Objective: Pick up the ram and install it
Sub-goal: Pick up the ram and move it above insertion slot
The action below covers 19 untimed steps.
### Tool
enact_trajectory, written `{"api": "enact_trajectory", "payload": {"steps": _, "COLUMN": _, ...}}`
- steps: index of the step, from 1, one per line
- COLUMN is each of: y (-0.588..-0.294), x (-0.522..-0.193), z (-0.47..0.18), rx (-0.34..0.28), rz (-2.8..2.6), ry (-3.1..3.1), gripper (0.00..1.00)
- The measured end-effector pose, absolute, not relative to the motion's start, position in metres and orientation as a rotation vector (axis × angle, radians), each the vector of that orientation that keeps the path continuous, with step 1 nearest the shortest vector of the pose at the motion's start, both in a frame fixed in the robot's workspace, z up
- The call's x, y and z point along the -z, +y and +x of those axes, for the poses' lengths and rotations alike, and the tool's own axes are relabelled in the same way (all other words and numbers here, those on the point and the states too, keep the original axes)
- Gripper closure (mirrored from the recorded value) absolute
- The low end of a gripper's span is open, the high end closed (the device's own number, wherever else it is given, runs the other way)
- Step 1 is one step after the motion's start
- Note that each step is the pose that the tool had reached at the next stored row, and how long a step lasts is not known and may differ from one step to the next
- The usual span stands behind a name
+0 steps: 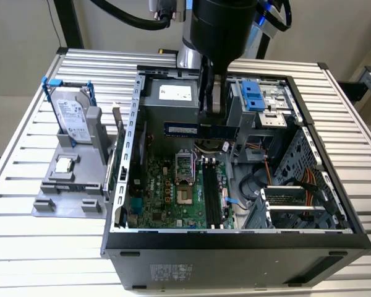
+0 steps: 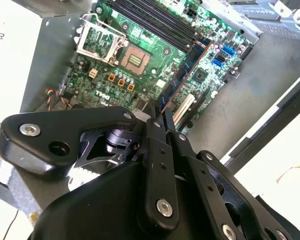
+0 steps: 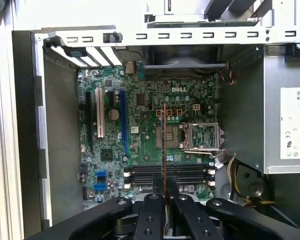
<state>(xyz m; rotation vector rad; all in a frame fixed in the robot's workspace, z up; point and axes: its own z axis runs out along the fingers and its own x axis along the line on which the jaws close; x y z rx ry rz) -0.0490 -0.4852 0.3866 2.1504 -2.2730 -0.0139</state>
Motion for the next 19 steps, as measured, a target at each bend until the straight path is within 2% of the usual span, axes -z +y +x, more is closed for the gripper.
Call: {"api": "enact_trajectory", "payload": {"steps": 19, "y": -0.485, "x": -0.387, "z": -0.034, "rx": 0.014, "rz": 2.150, "ry": -2.273, "gripper": 1.00}}
